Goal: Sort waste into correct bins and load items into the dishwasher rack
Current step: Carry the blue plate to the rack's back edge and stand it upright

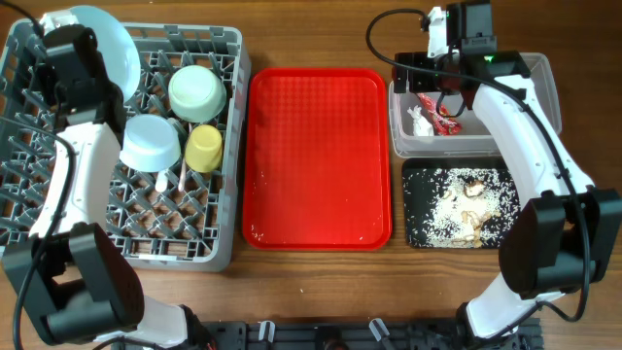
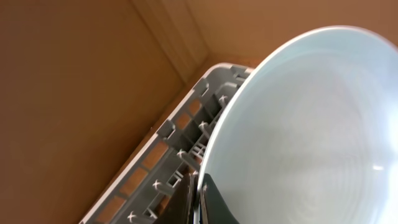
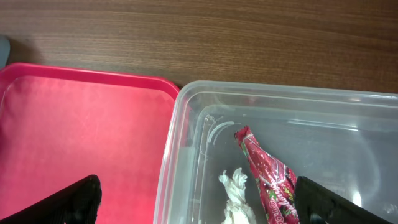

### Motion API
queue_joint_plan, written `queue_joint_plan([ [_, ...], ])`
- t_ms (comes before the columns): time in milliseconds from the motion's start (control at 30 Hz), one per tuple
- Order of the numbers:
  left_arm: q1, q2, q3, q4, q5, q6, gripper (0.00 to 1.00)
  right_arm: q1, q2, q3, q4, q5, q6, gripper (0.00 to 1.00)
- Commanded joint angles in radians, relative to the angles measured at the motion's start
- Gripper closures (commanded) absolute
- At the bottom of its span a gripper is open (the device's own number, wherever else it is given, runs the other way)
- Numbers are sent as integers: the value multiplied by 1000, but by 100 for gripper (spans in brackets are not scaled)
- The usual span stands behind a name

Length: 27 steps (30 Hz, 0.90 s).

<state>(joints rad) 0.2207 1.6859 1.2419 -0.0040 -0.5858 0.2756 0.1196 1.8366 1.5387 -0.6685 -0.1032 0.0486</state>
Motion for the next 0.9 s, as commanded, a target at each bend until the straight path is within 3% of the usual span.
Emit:
queue_joint_plan([
  [0, -48, -4, 3, 13, -21, 13, 96, 3, 7, 4, 2, 9, 6, 0],
  [267, -114, -2, 3, 6, -36, 52, 96, 3, 7, 4, 2, 9, 6, 0],
  [500, -118, -2, 3, 188, -115, 288, 96, 3, 7, 4, 2, 9, 6, 0],
  [867, -127, 93, 2, 149, -116, 289, 96, 3, 7, 4, 2, 9, 6, 0],
])
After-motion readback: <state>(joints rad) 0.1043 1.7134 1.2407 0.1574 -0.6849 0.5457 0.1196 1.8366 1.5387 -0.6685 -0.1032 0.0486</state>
